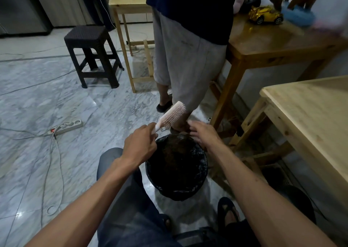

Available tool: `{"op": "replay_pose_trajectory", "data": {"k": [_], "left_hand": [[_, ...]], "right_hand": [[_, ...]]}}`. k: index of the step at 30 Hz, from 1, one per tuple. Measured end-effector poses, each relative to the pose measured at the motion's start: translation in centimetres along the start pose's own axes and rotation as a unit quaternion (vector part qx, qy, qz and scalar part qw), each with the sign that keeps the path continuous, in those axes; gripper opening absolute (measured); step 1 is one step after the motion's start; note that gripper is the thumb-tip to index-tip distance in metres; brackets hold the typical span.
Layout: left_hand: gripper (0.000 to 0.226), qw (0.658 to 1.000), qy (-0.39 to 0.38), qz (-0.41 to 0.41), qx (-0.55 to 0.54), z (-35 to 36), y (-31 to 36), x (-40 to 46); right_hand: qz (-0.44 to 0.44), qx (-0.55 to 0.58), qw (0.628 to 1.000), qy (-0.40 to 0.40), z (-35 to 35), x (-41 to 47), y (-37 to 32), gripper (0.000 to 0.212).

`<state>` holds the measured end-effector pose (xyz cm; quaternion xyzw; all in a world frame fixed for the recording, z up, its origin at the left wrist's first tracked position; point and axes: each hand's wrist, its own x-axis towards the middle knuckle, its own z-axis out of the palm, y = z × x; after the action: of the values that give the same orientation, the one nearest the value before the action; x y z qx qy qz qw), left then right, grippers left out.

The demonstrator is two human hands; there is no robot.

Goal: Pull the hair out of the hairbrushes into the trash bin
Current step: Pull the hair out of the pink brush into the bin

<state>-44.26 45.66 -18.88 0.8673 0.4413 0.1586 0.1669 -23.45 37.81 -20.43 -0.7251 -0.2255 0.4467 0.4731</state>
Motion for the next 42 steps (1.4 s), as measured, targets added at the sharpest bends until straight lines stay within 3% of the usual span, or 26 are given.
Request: {"op": "replay_pose_trajectory", "data": {"k": [4, 7, 13, 16, 19, 23, 24, 26, 29, 35, 38, 42], "left_hand": [[0.02, 0.999, 0.001, 0.04, 0.01, 0.0, 0.2, -0.2], [0.021, 0.998, 0.017, 0.047, 0.028, -0.1, 0.0, -0.3], [0.019, 0.998, 0.057, 0.002, 0.036, 0.0, -1.0, -0.2], [0.018, 0.997, 0.068, -0.002, 0.033, -0.1, -1.2, 0.1], [0.018, 0.998, 0.056, 0.017, 0.028, -0.2, -1.0, 0.1], [0.014, 0.999, 0.032, 0.035, 0.005, 0.2, -0.2, -0.2], [0.014, 0.999, 0.024, 0.04, -0.001, 0.2, 0.0, -0.2], [0.014, 0.999, 0.014, 0.046, -0.017, 0.4, 0.4, -0.2], [0.015, 0.998, 0.021, 0.047, -0.031, 0.4, 0.6, 0.0], [0.008, 0.996, 0.07, -0.012, -0.044, -0.6, -0.4, 0.7], [0.009, 0.997, 0.065, -0.006, -0.035, -0.5, -0.4, 0.5], [0.013, 0.998, 0.047, 0.018, -0.038, 0.5, 0.1, 0.2]], "right_hand": [[-0.046, 0.075, 0.996, -0.031, 0.5, 0.3, -1.0, 0.024], [-0.052, 0.057, 0.997, 0.014, 0.5, 0.5, -0.7, 0.01], [-0.007, -0.036, 0.996, 0.087, 0.1, 0.4, 1.4, 0.013], [0.011, -0.09, 0.995, 0.053, -0.4, 0.2, 2.5, 0.012], [-0.013, -0.162, 0.986, -0.022, -0.2, -0.2, 1.8, 0.037], [-0.075, -0.09, 0.99, -0.074, 0.5, -0.3, 0.2, 0.075], [-0.089, -0.091, 0.987, -0.093, 0.6, -0.3, 0.0, 0.074], [-0.11, -0.089, 0.981, -0.129, 0.8, -0.4, -0.3, 0.047], [-0.124, -0.094, 0.985, -0.08, 1.1, 0.0, 0.4, 0.01], [-0.063, -0.241, 0.968, 0.038, -0.8, 0.0, 2.9, 0.007], [-0.054, -0.238, 0.97, 0.022, -1.3, -0.4, 2.8, 0.02], [-0.081, -0.117, 0.988, -0.066, 0.1, -0.9, 0.6, 0.059]]}}
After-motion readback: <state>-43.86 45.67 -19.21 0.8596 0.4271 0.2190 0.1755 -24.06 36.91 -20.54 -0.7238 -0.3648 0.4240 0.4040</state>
